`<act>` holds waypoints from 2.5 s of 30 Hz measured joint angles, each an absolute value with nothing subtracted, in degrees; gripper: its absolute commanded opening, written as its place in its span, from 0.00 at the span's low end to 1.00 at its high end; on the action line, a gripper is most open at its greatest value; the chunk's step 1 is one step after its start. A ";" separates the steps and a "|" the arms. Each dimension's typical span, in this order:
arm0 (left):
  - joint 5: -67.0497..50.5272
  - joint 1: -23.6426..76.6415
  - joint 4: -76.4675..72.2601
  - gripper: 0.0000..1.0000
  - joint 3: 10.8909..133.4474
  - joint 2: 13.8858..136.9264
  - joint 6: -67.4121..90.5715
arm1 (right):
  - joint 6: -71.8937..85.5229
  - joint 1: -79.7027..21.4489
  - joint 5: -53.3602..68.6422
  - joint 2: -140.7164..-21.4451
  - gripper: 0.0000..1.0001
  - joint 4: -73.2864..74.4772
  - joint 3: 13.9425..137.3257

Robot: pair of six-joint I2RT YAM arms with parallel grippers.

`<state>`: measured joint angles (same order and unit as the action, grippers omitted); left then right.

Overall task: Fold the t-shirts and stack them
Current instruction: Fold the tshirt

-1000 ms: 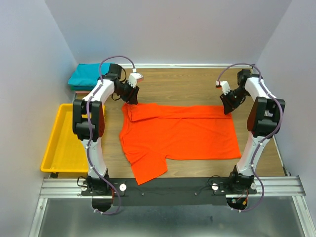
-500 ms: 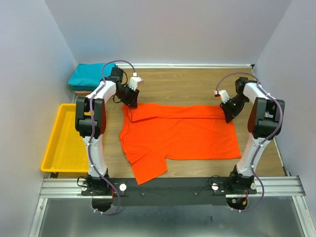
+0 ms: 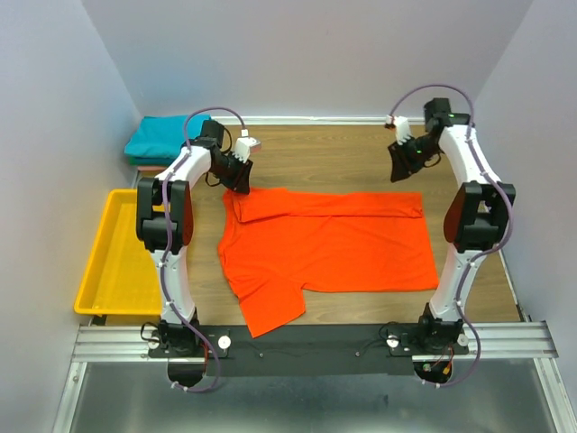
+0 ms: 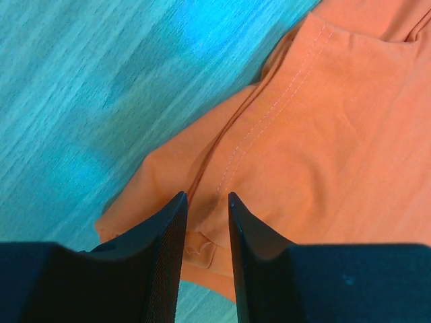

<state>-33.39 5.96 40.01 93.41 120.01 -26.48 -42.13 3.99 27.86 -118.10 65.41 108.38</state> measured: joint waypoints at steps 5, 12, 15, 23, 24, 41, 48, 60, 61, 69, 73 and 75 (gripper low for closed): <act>-33.36 5.78 40.80 0.41 94.87 120.25 -26.55 | -34.17 -4.62 30.39 -120.42 0.45 61.36 110.48; -33.39 5.69 41.71 0.48 95.55 121.75 -26.52 | -27.22 -12.10 32.23 -126.04 0.45 57.41 112.88; -33.41 5.69 41.87 0.48 95.55 122.45 -26.55 | -26.48 -12.32 32.01 -126.45 0.45 56.88 112.84; -34.41 5.69 43.24 0.17 95.55 123.44 -27.83 | -27.05 -11.20 28.86 -124.99 0.45 55.86 108.44; -34.92 5.69 43.42 0.14 95.55 123.42 -28.16 | -27.18 -10.92 28.53 -124.62 0.45 55.81 107.66; -40.99 9.47 55.27 0.00 82.72 106.52 -49.23 | -32.12 -2.00 22.70 -116.86 0.43 55.75 98.76; -38.41 16.99 56.51 0.21 67.29 97.10 -59.81 | -35.97 2.07 19.29 -115.59 0.41 55.79 96.20; -30.83 22.70 54.00 0.52 63.20 90.50 -64.23 | -41.21 6.11 14.72 -115.48 0.39 55.86 90.54; -30.98 22.33 53.58 0.51 65.30 91.22 -63.05 | -41.34 6.04 14.66 -115.48 0.39 55.83 90.41; -37.17 19.33 49.06 0.56 81.06 104.77 -51.07 | -41.67 6.04 14.22 -115.48 0.40 55.81 89.69; -40.58 19.16 47.83 0.56 82.24 109.75 -46.02 | -41.67 6.04 13.96 -115.48 0.39 55.77 89.60; -42.22 19.20 47.62 0.56 82.48 111.57 -44.07 | -41.67 6.04 13.76 -115.48 0.36 55.81 89.52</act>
<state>-42.22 19.20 47.62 82.48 111.57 -44.07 -41.67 6.04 13.76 -115.48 55.81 89.52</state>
